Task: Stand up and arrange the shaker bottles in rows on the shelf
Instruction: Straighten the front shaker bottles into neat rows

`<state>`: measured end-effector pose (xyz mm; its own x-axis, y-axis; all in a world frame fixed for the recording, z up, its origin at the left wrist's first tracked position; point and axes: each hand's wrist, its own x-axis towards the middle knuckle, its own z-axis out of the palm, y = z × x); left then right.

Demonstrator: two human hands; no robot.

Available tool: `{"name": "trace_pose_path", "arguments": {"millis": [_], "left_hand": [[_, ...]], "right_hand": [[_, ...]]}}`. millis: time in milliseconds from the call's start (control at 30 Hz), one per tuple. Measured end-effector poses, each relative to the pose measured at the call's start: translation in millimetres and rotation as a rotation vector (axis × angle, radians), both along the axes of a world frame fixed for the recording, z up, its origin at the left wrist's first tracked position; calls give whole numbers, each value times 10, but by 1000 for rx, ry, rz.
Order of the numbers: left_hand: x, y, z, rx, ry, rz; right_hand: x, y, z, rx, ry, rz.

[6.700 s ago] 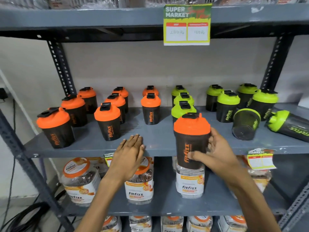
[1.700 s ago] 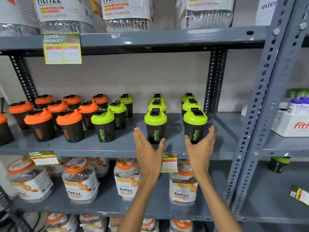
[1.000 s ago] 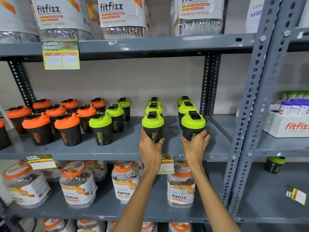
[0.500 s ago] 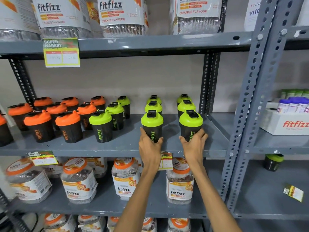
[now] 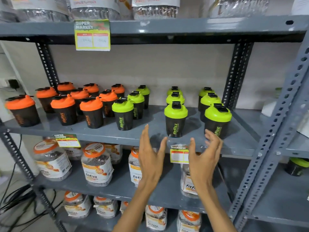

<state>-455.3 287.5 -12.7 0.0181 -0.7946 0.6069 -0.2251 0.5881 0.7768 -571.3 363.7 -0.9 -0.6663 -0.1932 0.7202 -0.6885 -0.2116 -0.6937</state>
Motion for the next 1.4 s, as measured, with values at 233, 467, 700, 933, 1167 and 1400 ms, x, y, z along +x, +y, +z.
{"name": "trace_pose_path", "arguments": {"millis": [233,467,700,933,1167,1400], "left_hand": [[1121,-820,151,-91,58,232],[1869,-1738,251,96,-25,255],[1991,-2123,378,205,-80,57],[1991,-2285,429,263,-75,-32],[2012,-2259,414,283,-78,-57],[1907,-2059,442,252,-76,-76]], "right_hand": [[1121,-851,150,60,3,175],[1824,-1720,278,281,-131,166],[1989,-2216,388,453,-240,98],[2012,-2346,400,458,-251,9],[1914,-2240,400,421,-255,27],[1701,-2036,448,402,-226,15]]}}
